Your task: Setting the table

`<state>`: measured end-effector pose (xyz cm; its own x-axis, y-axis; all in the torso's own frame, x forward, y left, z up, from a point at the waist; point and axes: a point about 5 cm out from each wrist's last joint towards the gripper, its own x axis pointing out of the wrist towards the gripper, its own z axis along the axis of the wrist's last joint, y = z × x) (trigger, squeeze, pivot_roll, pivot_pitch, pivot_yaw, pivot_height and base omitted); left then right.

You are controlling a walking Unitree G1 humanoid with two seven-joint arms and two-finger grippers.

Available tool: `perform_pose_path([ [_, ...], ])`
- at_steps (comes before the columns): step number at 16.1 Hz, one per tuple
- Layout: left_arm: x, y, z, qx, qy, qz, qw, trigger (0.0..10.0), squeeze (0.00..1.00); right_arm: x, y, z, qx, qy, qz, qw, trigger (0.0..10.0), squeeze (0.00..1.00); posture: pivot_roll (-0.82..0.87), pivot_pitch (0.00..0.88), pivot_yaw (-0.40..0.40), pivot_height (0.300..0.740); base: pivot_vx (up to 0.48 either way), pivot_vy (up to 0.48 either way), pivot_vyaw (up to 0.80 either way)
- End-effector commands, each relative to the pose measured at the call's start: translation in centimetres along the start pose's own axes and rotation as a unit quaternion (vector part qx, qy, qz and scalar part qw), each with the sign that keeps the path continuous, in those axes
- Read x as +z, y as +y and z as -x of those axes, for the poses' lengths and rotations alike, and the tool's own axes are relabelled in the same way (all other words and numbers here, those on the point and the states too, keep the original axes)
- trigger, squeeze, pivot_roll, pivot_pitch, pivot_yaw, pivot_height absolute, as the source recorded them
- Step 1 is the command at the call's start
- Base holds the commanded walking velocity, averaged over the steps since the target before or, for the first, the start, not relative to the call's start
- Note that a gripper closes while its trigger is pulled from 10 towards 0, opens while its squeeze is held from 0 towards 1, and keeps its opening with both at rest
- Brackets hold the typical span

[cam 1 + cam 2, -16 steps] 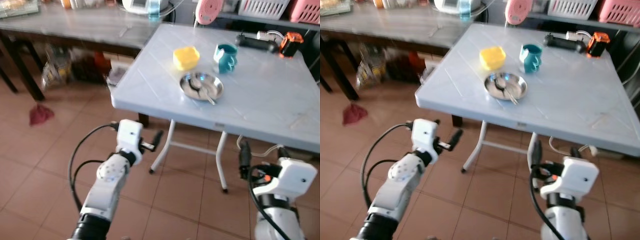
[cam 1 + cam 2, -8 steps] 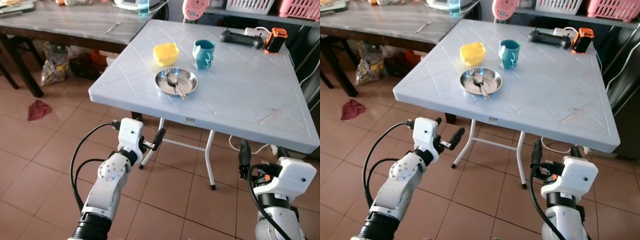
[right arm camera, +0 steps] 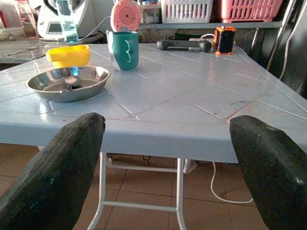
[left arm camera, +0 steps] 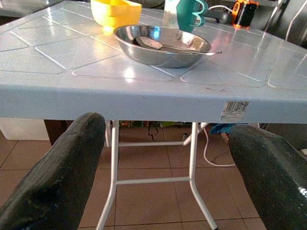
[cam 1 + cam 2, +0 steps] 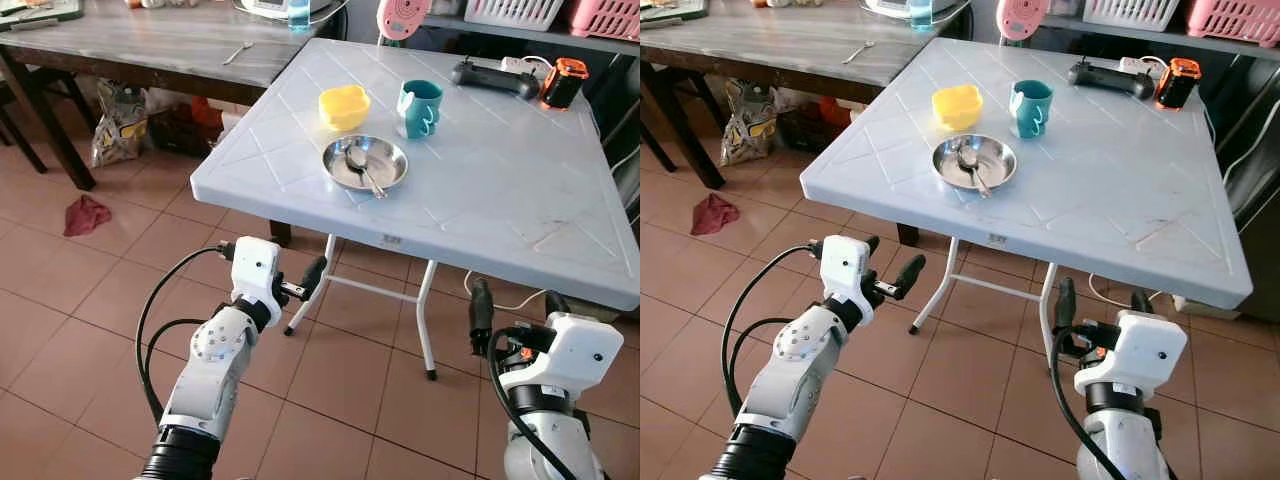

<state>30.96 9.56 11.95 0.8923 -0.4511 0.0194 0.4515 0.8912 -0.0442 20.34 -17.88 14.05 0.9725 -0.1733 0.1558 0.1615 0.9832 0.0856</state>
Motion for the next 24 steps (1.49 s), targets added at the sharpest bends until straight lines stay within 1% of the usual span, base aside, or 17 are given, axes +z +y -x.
perform_pose_path([
  [1,-0.11,0.08,0.15,-0.001,0.004,0.000,1.000,10.0,0.00,0.19,-0.16,0.04,-0.004,-0.004,0.001,1.000,10.0,0.00,0.00,0.118,-0.003,0.714,0.000,0.364,0.00],
  [14,-0.39,0.13,0.29,-0.001,0.012,-0.005,1.000,10.0,0.00,0.14,-0.11,0.16,-0.003,-0.003,0.002,1.000,10.0,0.00,0.00,0.117,-0.003,0.714,0.000,0.357,0.00],
  [22,-0.06,-0.46,0.57,-0.027,-0.003,-0.005,1.000,10.0,0.00,0.21,-0.12,0.36,-0.004,-0.003,0.004,1.000,10.0,0.00,0.00,0.127,-0.004,0.714,0.000,0.000,0.00],
  [24,-0.10,-0.57,0.59,-0.032,-0.002,-0.002,0.999,10.0,0.00,0.23,-0.15,0.42,-0.005,-0.004,0.004,1.000,10.0,0.00,0.00,0.126,-0.004,0.714,0.253,0.000,0.00],
])
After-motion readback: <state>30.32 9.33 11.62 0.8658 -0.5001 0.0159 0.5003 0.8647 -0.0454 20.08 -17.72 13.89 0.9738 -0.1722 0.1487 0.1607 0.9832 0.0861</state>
